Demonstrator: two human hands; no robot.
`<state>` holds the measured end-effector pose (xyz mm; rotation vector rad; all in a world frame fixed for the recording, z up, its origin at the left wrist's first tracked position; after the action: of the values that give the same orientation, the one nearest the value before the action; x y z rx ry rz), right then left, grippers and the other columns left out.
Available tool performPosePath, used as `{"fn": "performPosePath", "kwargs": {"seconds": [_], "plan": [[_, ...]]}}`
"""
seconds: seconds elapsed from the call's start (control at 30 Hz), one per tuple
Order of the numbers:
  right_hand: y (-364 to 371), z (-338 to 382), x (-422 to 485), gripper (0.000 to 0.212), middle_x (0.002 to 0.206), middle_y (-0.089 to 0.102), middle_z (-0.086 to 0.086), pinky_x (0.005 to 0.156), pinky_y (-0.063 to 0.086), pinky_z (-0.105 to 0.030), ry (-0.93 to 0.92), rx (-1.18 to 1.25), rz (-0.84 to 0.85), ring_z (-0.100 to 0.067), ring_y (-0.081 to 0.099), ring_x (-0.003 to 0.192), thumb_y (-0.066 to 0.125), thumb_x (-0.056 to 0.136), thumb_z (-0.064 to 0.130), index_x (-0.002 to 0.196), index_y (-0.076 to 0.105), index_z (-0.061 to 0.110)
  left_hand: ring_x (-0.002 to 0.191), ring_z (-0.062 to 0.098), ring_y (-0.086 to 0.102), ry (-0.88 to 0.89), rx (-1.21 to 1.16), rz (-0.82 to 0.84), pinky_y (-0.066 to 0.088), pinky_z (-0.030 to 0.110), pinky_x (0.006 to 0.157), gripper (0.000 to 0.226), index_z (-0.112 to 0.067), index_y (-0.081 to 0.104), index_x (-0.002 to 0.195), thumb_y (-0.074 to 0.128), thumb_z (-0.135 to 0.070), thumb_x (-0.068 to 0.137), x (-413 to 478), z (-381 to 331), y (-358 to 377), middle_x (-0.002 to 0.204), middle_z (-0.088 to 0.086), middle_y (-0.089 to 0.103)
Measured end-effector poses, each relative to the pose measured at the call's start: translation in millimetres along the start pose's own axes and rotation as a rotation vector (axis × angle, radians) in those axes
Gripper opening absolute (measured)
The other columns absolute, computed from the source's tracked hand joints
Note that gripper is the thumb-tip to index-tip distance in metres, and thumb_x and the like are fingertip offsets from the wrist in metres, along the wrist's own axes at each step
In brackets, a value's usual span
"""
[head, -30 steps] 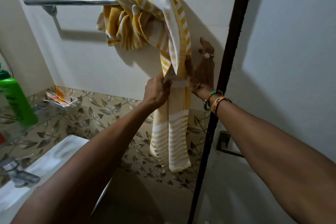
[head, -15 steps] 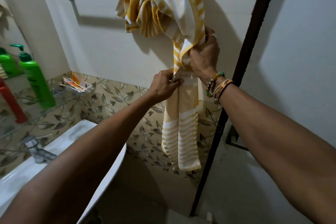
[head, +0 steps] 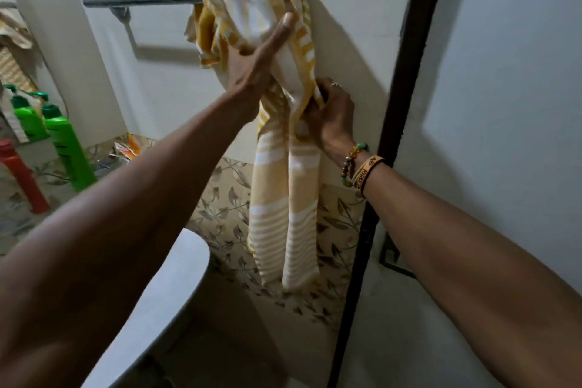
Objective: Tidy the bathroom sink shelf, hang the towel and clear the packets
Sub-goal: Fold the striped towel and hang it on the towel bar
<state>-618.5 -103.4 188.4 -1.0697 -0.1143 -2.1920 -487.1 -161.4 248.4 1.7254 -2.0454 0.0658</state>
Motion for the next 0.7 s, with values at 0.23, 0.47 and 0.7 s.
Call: {"fn": "performPosePath", "kwargs": {"seconds": [0.23,0.47,0.7], "plan": [[-14.9,-8.2,-4.1,0.015,0.09,0.075,-0.001,0.073,0.057,-0.041,0.041,0.083,0.105,-0.018,0.07,0.082,0.075,0.084,0.016,0.097,0.073,0.011,0.114,0.019,0.061,-0.055,0.054,-0.15,0.053,0.039,0.1,0.083,-0.01,0.042,0.138,0.087,-0.033,0.073,-1.7,18.5,18.8,0.127,0.004,0.059],[-27.9,2.2,4.9,0.031,0.102,0.073,0.0,0.079,0.054,-0.027,0.178,0.326,-0.014,-0.009,0.065,0.087,0.057,0.094,0.029,0.119,0.069,0.015,0.111,0.02,0.064,0.019,0.095,-0.186,0.054,0.04,0.099,0.067,-0.012,0.052,0.121,0.089,-0.03,0.069,-9.7,26.6,10.6,0.119,0.003,0.066],[-28.2,31.2,41.2,0.051,0.1,0.065,0.016,0.078,0.046,-0.006,0.182,0.43,-0.048,0.01,0.057,0.089,0.057,0.094,0.051,0.126,0.063,0.011,0.098,0.016,0.07,0.056,0.114,-0.22,0.059,0.037,0.09,0.059,-0.009,0.061,0.118,0.089,-0.03,0.071,-26.7,39.8,0.7,0.107,0.002,0.072]]}}
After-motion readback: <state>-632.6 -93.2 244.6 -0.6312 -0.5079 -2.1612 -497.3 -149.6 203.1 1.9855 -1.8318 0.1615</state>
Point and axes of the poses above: each hand's wrist, its own x-axis towards the middle knuckle, its own y-axis out of the palm, z = x × y, the point moved 3 cm from there along x, towards the middle knuckle
